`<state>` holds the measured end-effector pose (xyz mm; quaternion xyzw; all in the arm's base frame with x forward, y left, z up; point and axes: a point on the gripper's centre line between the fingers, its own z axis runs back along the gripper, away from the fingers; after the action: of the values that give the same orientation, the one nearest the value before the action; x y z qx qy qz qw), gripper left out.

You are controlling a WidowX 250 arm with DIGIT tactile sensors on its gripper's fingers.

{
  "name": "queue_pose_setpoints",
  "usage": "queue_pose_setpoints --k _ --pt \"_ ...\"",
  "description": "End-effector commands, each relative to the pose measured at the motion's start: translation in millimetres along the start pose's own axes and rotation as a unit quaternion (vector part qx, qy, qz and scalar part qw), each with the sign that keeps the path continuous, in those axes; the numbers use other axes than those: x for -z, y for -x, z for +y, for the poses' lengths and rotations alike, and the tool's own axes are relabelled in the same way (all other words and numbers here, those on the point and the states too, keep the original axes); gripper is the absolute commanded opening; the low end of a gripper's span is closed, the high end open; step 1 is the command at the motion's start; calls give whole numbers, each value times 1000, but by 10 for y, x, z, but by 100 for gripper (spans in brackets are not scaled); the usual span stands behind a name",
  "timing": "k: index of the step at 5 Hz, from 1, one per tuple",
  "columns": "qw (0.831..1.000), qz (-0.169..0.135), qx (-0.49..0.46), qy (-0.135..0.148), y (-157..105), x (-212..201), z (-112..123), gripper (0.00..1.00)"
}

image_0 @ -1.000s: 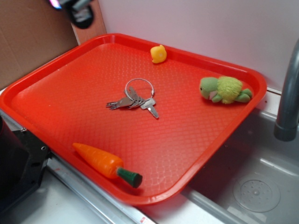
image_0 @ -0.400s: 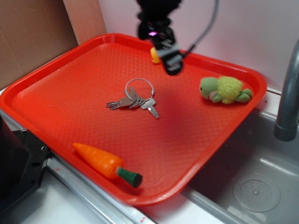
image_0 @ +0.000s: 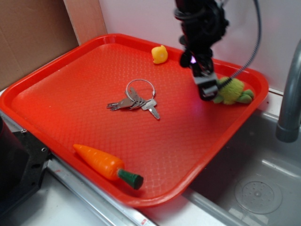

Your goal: Grab the green animal.

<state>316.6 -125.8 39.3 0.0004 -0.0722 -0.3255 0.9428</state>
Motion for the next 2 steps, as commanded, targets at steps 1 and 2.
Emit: queue_pose_setpoints --k 1,2 --pt "999 -23 43 6 -197 60 -181 0" --pt "999 -22 35 14 -183 54 -164 0"
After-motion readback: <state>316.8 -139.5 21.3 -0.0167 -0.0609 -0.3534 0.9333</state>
